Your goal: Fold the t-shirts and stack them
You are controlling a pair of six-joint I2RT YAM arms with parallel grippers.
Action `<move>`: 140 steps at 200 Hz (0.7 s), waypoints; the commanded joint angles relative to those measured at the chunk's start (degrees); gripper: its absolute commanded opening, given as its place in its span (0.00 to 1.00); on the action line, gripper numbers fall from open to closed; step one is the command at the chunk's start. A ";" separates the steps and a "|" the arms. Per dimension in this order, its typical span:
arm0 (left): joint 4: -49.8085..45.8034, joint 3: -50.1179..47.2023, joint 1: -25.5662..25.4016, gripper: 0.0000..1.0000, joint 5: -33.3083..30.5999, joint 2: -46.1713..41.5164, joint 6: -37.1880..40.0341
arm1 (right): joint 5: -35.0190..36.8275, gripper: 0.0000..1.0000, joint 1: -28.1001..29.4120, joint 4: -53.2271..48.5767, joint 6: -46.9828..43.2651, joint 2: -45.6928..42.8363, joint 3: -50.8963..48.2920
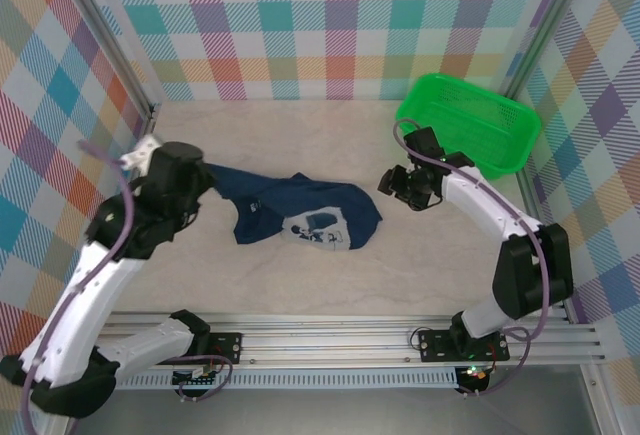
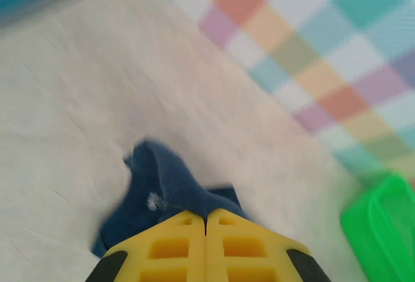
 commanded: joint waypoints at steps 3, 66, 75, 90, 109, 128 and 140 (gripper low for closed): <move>-4.95 0.33 1.44 0.00 -14.97 -2.96 2.18 | -4.06 0.56 1.82 2.06 3.81 2.95 3.22; -4.88 -13.52 1.63 0.00 -3.28 -10.24 -2.74 | -5.86 0.56 11.39 5.14 15.62 13.86 11.06; -5.10 -15.63 1.68 0.00 -2.25 -11.32 -4.42 | -5.89 0.57 13.14 4.14 17.32 15.85 13.02; -4.67 -17.75 1.66 0.00 -0.51 -12.20 -5.47 | -7.59 0.57 15.69 4.82 20.98 18.40 13.90; -4.19 -18.64 1.68 0.00 1.30 -11.91 -5.79 | -5.60 0.57 19.15 2.93 21.05 20.68 16.96; -4.03 -18.66 1.68 0.00 1.64 -11.62 -5.64 | -2.25 0.57 21.54 0.80 16.81 22.64 21.60; -3.79 -18.89 1.68 0.00 1.50 -11.67 -5.45 | -0.71 0.56 22.50 1.73 12.55 23.92 23.71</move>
